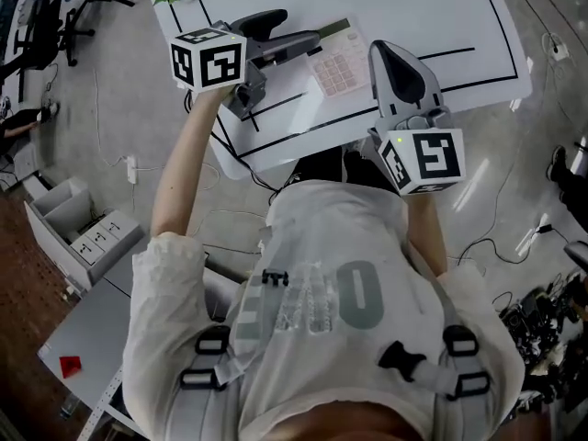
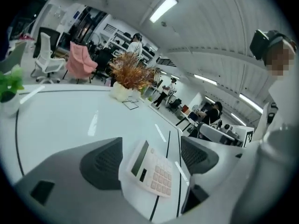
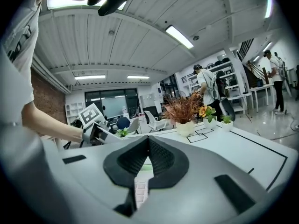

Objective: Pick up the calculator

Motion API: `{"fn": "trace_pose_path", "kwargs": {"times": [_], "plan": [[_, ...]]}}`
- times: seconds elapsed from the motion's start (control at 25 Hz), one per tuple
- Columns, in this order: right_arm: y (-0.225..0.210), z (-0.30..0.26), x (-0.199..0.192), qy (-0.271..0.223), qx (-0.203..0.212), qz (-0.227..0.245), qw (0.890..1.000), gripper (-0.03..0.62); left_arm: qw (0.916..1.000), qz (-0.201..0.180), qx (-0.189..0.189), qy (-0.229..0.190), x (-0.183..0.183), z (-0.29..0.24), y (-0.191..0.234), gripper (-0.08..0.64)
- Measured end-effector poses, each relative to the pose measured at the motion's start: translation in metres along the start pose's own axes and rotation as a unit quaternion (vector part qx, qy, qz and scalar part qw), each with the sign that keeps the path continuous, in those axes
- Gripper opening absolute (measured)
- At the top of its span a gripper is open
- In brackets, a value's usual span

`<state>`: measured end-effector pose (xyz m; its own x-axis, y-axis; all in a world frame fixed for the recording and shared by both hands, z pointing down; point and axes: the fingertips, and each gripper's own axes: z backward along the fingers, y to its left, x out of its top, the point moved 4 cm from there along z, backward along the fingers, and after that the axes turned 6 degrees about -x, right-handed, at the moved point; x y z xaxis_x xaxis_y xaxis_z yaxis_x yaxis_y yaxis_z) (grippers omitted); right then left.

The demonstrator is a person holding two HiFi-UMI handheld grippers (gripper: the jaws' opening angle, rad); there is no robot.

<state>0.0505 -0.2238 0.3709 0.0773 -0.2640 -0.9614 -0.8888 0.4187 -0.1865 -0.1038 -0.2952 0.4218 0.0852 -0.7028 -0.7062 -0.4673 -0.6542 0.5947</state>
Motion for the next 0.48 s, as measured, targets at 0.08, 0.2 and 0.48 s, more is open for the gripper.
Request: {"fn": "trace_pose_path", "kwargs": {"times": [0.08,0.2,0.48], "plan": [[-0.005,-0.008,-0.007,0.012,0.0,-0.009,1.0,0.006,0.9993,0.03,-0.012,0.017,-0.009,-0.008,0.017,0.4],[-0.014,-0.022,-0.015,0.027,-0.003,-0.016,0.999,0.006,0.9954,0.072,-0.042,0.048,-0.021,-0.023,0.033,0.4],[-0.025,-0.045,-0.023,0.045,-0.005,-0.028,0.999,0.006,0.979,0.128,-0.103,0.121,-0.041,-0.041,0.042,0.399]]}}
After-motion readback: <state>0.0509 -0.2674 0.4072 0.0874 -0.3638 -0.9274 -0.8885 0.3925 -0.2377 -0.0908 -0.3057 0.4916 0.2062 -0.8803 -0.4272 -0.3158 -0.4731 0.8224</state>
